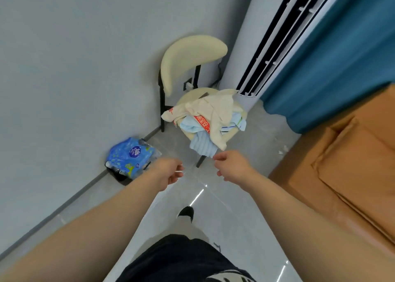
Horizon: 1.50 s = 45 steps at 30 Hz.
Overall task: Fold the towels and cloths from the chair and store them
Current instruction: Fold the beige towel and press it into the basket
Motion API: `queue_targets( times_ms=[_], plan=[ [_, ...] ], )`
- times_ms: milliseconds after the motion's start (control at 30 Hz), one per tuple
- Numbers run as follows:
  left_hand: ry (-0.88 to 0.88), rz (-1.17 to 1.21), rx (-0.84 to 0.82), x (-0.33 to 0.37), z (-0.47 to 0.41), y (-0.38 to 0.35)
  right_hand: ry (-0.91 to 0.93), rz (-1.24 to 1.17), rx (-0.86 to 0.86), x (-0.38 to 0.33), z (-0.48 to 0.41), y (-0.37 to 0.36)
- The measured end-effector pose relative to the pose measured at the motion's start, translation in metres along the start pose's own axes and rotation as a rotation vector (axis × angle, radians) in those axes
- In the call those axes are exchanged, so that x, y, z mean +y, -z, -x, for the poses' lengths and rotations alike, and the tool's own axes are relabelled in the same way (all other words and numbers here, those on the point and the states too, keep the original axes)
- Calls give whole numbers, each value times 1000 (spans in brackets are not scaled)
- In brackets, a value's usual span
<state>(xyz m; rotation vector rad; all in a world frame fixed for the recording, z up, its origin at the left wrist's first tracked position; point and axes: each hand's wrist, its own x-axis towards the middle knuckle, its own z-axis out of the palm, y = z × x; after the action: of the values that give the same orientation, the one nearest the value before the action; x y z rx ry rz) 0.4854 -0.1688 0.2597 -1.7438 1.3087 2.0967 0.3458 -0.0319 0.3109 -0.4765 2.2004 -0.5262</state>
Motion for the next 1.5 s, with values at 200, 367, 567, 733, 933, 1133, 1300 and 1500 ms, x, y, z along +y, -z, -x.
queue_targets(
  times_ms=[200,367,567,733,933,1133,1300,1500],
  plan=[
    [-23,-48,-47,114,-45,-98,-8,-13,-39,6,-120,112],
    [-57,7,57,177,-101,-158,46,195,-158,12,-250,171],
    [57,255,358,200,-165,-235,338,741,-414,16,-404,213],
    [170,398,455,198,-164,-295,490,1028,-633,10,-449,243],
    [142,442,533,184,-185,-343,601,1098,-727,12,-477,227],
    [49,452,595,139,-269,-372,931,1208,-683,46,-519,173],
    [-90,475,692,101,-341,-383,1177,1425,-645,70,-550,135],
    [-217,487,832,57,-393,-409,1410,1525,-424,93,-564,130]
  ],
)
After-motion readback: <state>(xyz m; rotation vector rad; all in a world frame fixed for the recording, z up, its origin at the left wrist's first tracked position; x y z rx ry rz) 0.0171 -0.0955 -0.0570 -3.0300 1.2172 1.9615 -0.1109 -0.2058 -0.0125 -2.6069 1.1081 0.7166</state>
